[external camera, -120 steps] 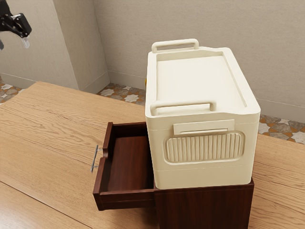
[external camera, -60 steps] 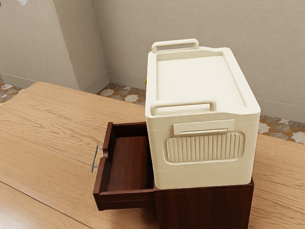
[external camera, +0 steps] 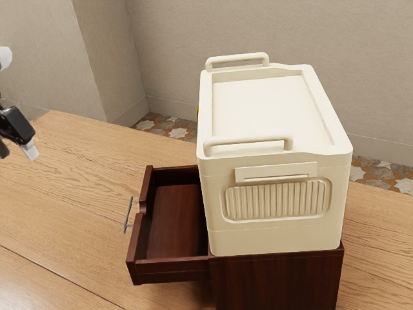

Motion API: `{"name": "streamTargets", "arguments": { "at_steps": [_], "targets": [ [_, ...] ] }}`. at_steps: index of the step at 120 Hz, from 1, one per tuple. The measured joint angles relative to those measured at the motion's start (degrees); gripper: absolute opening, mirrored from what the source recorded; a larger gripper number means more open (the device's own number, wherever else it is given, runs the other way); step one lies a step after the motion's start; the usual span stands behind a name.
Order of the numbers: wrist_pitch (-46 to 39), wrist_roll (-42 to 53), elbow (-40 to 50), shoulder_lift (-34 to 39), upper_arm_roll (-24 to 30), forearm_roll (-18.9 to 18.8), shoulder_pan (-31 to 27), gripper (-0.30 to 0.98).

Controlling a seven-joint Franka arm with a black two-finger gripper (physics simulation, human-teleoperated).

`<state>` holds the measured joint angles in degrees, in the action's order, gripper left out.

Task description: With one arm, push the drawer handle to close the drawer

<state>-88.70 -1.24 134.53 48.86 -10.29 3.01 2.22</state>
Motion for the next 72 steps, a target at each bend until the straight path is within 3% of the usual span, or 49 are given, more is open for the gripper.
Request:
{"name": "streamTargets", "arguments": {
  "at_steps": [10,21,41,54,72],
  "targets": [
    [-1.9,-0.1,11.5,1.4,0.7,-1.1,-3.4,0.66],
    [-5.0,-0.6,15.4,-3.3,1.1,-3.6,-5.8,0.66],
    [-15.9,-1.2,11.0,-22.4,1.1,-4.7,-6.4,0.66],
    [-21.1,0.5,10.3,-24.9,0.7,-5.2,-6.1,0.64],
    [-29.5,15.6,9.6,-25.9,-1.3,-8.4,-3.9,0.65]
  ]
}}
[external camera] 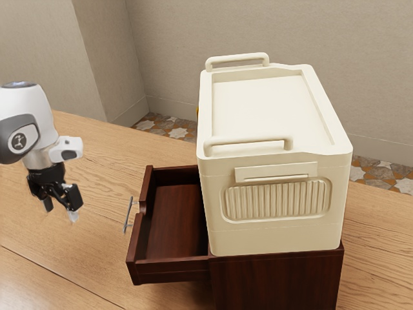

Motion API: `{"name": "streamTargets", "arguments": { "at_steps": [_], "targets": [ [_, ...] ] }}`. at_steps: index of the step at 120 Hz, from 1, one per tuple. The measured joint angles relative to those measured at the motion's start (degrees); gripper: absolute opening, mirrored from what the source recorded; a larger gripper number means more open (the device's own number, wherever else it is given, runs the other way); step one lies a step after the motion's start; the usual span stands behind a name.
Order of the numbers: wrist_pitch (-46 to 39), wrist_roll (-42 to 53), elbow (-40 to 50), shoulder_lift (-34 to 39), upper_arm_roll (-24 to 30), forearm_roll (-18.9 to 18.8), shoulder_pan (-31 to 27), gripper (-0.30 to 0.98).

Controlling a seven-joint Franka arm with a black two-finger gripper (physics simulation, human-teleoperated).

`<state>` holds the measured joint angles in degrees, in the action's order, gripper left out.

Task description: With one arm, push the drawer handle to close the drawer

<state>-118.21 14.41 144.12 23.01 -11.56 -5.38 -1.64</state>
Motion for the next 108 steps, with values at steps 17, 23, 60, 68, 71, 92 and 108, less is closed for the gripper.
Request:
{"name": "streamTargets", "arguments": {
  "at_steps": [17,23,60,68,71,92,108],
  "targets": [
    [-3.8,13.8,-1.5,-1.2,-2.7,-0.5,1.7,0.66],
    [-4.7,18.0,-1.7,-1.3,-2.8,-0.6,2.3,0.66],
    [-8.2,38.0,-3.2,-6.9,-3.0,2.4,5.4,0.66],
    [-8.1,41.5,-2.9,-5.4,-2.5,4.8,7.4,0.66],
    [-7.9,42.8,-2.5,-4.5,-2.5,5.6,7.8,0.66],
    [-6.7,50.3,4.9,2.5,-3.0,8.5,8.3,0.66],
    [-7.7,54.7,5.5,2.2,-3.0,9.1,9.6,0.59]
  ]
}}
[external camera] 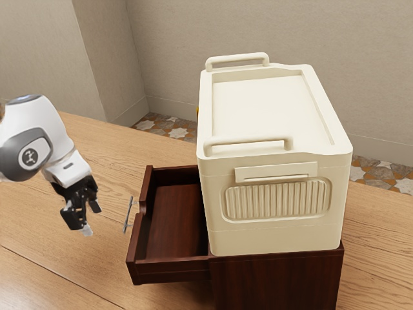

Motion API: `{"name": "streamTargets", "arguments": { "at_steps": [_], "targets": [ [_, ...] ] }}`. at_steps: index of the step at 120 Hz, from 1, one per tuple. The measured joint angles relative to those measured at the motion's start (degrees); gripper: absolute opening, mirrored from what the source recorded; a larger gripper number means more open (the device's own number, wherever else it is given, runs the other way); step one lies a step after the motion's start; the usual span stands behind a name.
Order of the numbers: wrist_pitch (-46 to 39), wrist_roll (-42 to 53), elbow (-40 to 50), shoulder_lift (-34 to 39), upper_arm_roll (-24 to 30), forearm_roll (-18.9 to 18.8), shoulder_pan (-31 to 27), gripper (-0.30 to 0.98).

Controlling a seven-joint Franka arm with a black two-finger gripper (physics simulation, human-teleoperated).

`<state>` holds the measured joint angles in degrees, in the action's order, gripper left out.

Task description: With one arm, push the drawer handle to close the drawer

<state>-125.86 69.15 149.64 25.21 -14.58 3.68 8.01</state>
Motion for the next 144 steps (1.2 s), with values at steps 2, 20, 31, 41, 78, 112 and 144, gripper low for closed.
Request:
{"name": "streamTargets", "arguments": {
  "at_steps": [2,20,31,41,78,112,144],
  "targets": [
    [-0.4,0.5,-0.1,-0.3,0.0,0.1,0.3,0.55],
    [-3.9,4.1,-2.5,-4.7,0.0,1.0,1.4,0.19],
    [-5.4,6.0,-4.6,-6.6,0.0,1.8,2.2,0.07],
    [-6.0,7.4,-5.2,-7.0,0.0,3.4,3.9,0.0],
    [-7.0,11.4,-8.1,-11.9,0.0,8.0,6.9,-0.09],
    [-6.9,13.6,-6.5,-10.5,0.0,9.6,10.3,-0.09],
    [-7.1,14.8,-10.5,-14.6,0.0,11.1,11.4,-0.1]
  ]
}}
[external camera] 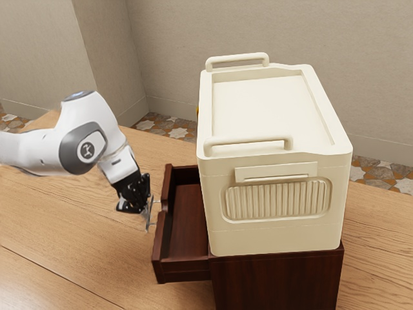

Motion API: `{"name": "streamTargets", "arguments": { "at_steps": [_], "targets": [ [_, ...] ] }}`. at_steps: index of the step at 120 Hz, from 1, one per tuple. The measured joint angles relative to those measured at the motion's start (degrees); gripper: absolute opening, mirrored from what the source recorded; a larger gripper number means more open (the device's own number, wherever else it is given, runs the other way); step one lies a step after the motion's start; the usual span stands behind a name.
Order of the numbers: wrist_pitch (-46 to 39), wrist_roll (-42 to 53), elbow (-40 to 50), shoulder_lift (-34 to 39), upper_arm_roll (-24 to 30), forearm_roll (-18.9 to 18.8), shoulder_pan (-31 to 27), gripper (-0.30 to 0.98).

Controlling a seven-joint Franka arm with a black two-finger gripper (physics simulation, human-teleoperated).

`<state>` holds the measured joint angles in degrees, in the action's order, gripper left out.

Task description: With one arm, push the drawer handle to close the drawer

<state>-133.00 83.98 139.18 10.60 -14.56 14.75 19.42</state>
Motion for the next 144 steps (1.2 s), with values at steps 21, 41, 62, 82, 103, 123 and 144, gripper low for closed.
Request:
{"name": "streamTargets", "arguments": {
  "at_steps": [21,41,62,82,103,123,144],
  "targets": [
    [-0.1,0.6,-4.4,-5.4,0.0,1.6,2.0,-0.11],
    [-0.2,1.0,-8.2,-8.6,0.1,3.2,5.2,-0.1],
    [-0.2,1.3,-9.5,-9.4,0.7,4.8,7.2,-0.08],
    [-0.2,1.5,-11.6,-11.3,0.8,6.3,8.2,-0.1],
    [-0.1,1.6,-13.1,-12.6,0.7,7.3,8.9,-0.1],
    [0.1,1.5,-8.6,-8.2,-1.3,8.0,10.8,-0.1],
    [6.7,-4.3,-6.9,14.1,-2.8,-4.7,7.2,-0.1]
  ]
}}
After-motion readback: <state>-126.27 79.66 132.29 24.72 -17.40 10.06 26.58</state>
